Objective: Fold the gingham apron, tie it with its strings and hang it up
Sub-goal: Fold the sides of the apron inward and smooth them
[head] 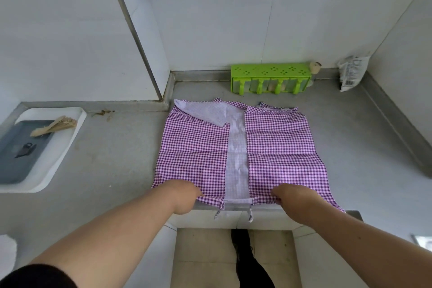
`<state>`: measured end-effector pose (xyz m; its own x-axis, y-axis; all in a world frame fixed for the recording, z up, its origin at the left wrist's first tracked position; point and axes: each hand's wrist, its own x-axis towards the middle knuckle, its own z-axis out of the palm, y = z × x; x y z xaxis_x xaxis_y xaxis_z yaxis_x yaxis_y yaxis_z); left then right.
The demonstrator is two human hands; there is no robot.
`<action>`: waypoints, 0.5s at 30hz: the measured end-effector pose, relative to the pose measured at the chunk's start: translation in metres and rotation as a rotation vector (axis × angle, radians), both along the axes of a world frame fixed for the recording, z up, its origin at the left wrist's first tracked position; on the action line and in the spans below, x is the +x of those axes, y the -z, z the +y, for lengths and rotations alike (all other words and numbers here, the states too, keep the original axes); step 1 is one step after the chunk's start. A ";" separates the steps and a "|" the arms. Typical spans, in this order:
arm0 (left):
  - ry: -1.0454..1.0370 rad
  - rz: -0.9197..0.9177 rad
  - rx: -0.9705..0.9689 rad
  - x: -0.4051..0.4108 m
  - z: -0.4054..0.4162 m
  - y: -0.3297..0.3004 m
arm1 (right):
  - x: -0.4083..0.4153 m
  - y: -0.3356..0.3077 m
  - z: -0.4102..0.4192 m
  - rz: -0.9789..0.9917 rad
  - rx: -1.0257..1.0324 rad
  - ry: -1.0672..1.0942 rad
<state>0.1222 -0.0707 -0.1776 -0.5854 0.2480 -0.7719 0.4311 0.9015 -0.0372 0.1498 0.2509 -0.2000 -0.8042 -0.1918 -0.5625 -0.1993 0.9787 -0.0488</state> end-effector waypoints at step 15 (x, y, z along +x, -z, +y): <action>-0.004 0.036 0.117 -0.001 -0.030 -0.087 | 0.011 -0.096 0.003 -0.056 -0.111 -0.078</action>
